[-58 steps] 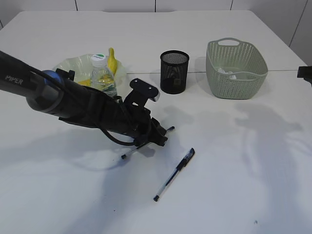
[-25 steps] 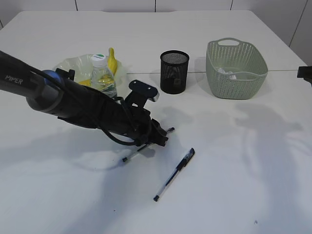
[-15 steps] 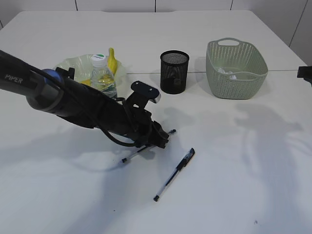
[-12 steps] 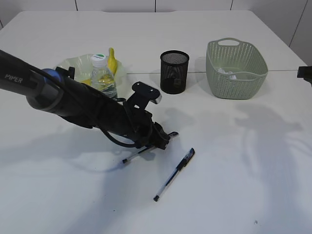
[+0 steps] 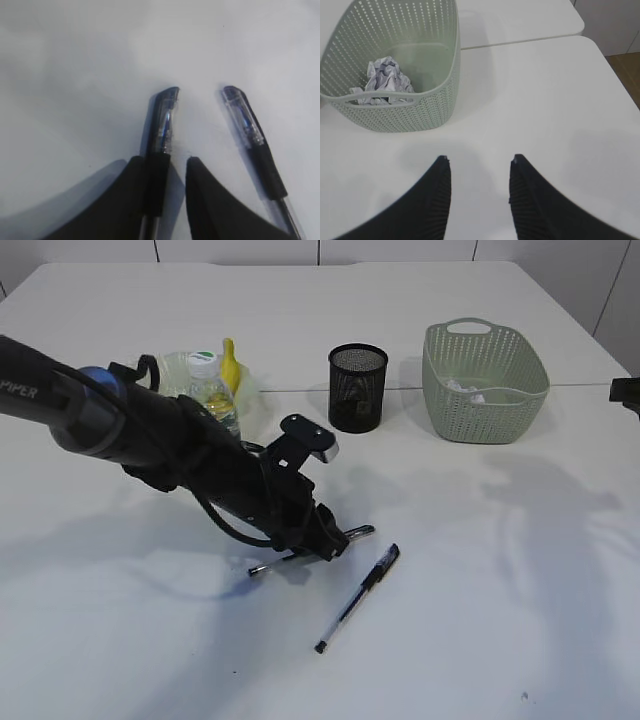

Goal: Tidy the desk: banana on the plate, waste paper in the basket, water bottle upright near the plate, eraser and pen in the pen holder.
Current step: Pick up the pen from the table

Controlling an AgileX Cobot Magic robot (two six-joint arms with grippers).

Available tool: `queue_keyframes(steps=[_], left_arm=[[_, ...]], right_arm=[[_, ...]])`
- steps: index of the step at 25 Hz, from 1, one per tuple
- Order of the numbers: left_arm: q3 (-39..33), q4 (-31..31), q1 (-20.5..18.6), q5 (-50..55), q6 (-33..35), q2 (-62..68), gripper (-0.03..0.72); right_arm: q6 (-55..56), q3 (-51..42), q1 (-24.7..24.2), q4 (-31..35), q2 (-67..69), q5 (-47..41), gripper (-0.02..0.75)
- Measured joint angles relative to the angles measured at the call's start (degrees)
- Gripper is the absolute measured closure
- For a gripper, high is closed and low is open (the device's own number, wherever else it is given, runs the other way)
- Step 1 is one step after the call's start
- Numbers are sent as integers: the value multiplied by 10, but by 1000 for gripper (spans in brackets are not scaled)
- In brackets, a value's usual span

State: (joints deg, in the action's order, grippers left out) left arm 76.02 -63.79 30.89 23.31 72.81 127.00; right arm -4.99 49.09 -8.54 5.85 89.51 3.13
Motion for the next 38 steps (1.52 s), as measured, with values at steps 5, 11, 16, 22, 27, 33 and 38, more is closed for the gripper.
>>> queue_keyframes(steps=[5, 11, 16, 22, 27, 33, 38], left_arm=[[3, 104, 0, 10, -64, -6, 465], [14, 201, -1, 28, -136, -10, 453], [46, 272, -15, 72, -176, -9, 442], [65, 290, -24, 112, -180, -5, 438], [67, 294, -25, 131, -181, -5, 436], [69, 294, -26, 136, -181, -5, 436], [83, 297, -26, 137, -184, 0, 436]], right_arm=[[0, 0, 0, 0, 0, -4, 438], [0, 0, -6, 0, 0, -7, 439], [0, 0, -6, 0, 0, -7, 439], [0, 0, -6, 0, 0, -7, 439], [0, 0, -6, 0, 0, -7, 439], [0, 0, -6, 0, 0, -7, 439], [0, 0, -6, 0, 0, -7, 439]])
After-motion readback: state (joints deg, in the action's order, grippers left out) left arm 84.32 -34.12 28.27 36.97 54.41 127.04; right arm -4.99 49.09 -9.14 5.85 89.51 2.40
